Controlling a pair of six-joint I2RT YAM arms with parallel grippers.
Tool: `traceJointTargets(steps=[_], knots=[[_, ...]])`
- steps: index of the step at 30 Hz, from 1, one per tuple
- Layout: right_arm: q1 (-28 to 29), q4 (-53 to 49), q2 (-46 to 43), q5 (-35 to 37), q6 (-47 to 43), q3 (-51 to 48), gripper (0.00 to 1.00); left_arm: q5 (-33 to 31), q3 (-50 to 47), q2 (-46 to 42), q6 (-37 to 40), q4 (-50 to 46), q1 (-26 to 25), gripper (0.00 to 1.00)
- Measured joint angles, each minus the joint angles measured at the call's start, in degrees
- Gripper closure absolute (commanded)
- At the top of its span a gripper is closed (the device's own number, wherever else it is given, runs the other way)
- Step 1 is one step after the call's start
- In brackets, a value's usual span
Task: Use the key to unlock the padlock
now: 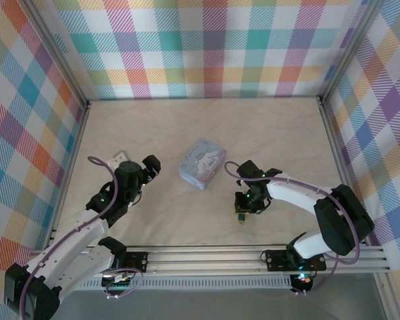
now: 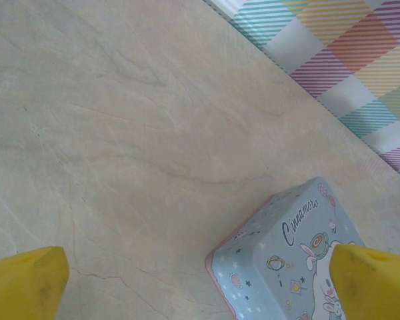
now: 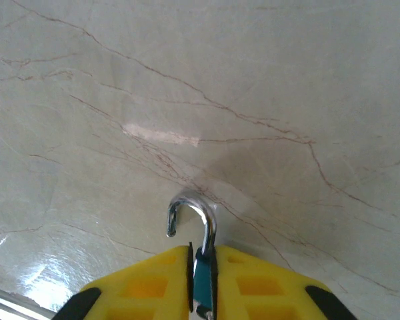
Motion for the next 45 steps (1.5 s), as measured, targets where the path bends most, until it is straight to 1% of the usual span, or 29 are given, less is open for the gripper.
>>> traceJointTargets(steps=[8, 16, 19, 23, 30, 31, 34, 38, 39, 45], knots=[[-0.02, -1.86, -3.67, 2.89, -0.87, 1.88, 0.72, 0.0, 0.0, 0.0, 0.0, -0.13, 0.0, 0.0], [-0.02, -2.51, -10.6, 7.74, -3.48, 3.58, 0.6, -0.48, 0.02, 0.0, 0.46, -0.92, 0.0, 0.0], [-0.02, -1.14, -13.97, 10.21, -5.2, 4.07, 0.55, -1.03, 0.07, 0.02, 1.07, -1.7, 0.0, 0.0], [-0.28, 1.29, -17.62, 14.23, -7.98, 4.72, 0.52, -1.55, 0.44, 0.13, 1.81, -3.02, 0.0, 0.0], [-2.91, 6.6, -23.8, 19.28, -14.01, 4.35, 0.45, -2.56, 1.38, 0.17, 3.17, -3.69, 0.0, 0.0], [-3.5, 7.74, -24.83, 19.82, -14.88, 3.89, 0.42, -2.6, 1.38, 0.17, 3.28, -3.96, 0.0, 0.0], [-5.4, 11.47, -27.58, 21.84, -17.77, 1.25, 0.22, -2.58, 1.38, 0.17, 3.58, -4.46, 0.04, 0.0], [-8.68, 16.22, -29.97, 24.13, -20.94, -3.43, 0.03, -2.4, 1.51, 0.52, 4.81, -4.42, 0.04, 0.0], [-9.55, 16.96, -30.21, 24.3, -21.7, -4.2, 0.0, -2.36, 1.66, 0.87, 5.05, -4.42, 0.04, 0.0], [-15.23, 23.3, -29.99, 25.31, -23.69, -8.04, 0.0, -1.01, 3.02, 3.32, 6.73, -4.15, 0.04, 0.0]])
